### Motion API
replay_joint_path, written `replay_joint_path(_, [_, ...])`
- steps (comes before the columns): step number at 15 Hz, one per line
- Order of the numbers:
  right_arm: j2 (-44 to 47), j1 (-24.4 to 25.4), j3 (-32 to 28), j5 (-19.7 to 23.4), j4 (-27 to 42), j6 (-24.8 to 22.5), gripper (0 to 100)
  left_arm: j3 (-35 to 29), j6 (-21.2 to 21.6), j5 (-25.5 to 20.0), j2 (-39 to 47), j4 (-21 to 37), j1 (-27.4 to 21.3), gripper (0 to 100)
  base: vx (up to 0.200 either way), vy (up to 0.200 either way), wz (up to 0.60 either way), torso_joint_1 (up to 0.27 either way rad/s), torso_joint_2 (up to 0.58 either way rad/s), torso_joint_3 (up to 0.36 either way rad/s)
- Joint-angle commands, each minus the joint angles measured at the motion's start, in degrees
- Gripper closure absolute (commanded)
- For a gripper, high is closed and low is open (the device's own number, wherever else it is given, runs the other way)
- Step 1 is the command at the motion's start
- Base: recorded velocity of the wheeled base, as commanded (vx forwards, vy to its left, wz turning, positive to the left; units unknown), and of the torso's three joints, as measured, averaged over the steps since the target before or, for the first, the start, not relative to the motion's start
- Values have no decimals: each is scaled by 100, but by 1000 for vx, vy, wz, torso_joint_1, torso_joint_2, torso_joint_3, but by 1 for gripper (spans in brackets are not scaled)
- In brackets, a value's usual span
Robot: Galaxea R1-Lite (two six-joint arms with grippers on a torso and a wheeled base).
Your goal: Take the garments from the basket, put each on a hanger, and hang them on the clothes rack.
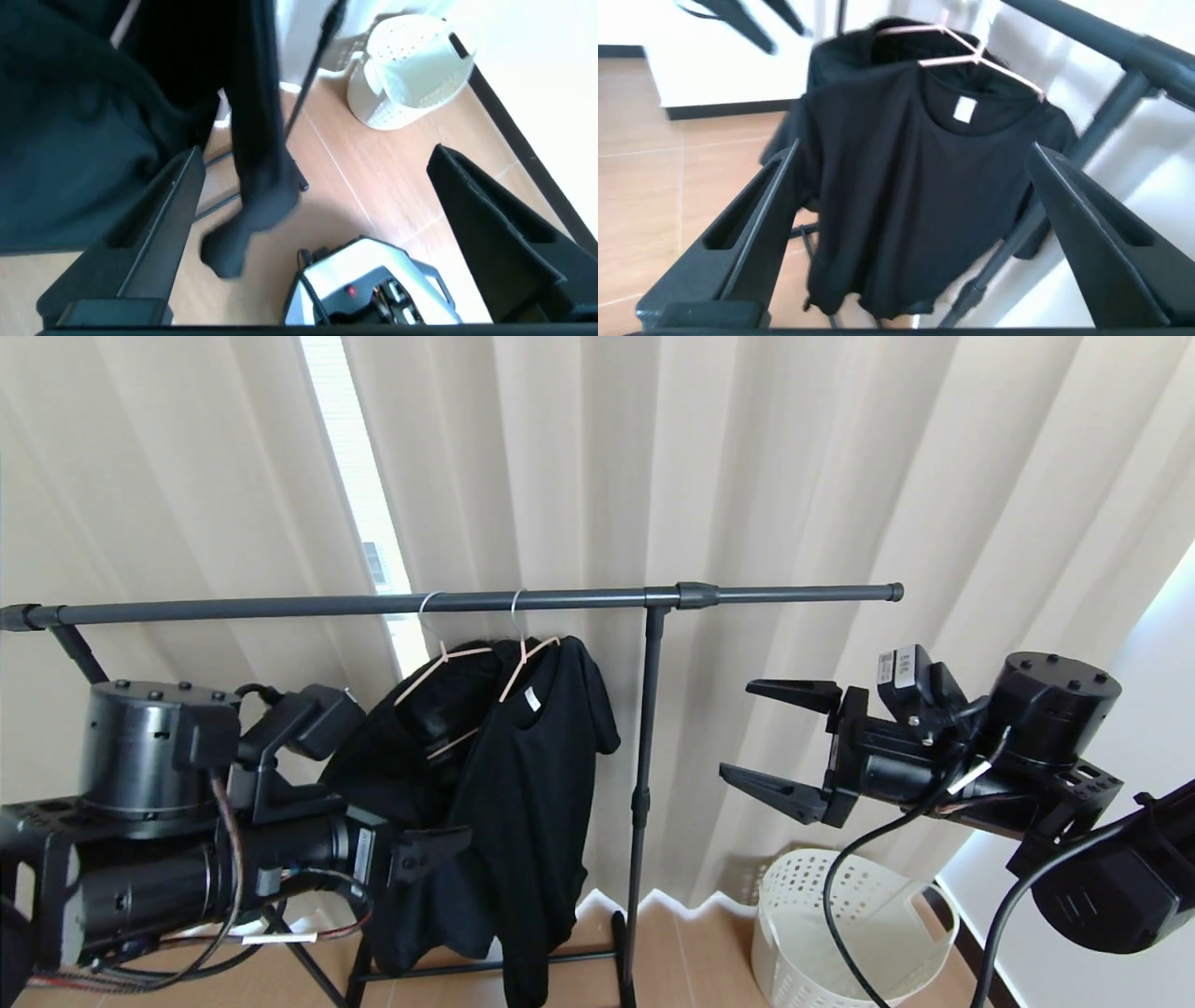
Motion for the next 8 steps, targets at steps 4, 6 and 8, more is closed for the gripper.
replay_joint_path(4, [-583,156,213,-435,379,-19,0,1033,-6,25,-549,-676,-171,0,0,0,0,0,0,0])
replay_joint_path(6, [-1418,182,72,-1446,1451,-19,0,1253,-6,148,-777,-834,-206,0,0,0,0,0,0,0])
replay_joint_path(8, [-2200,481,-68,-2369,2594,-19,0,1464,29,438,-1032,-843,-206,0,0,0,0,0,0,0])
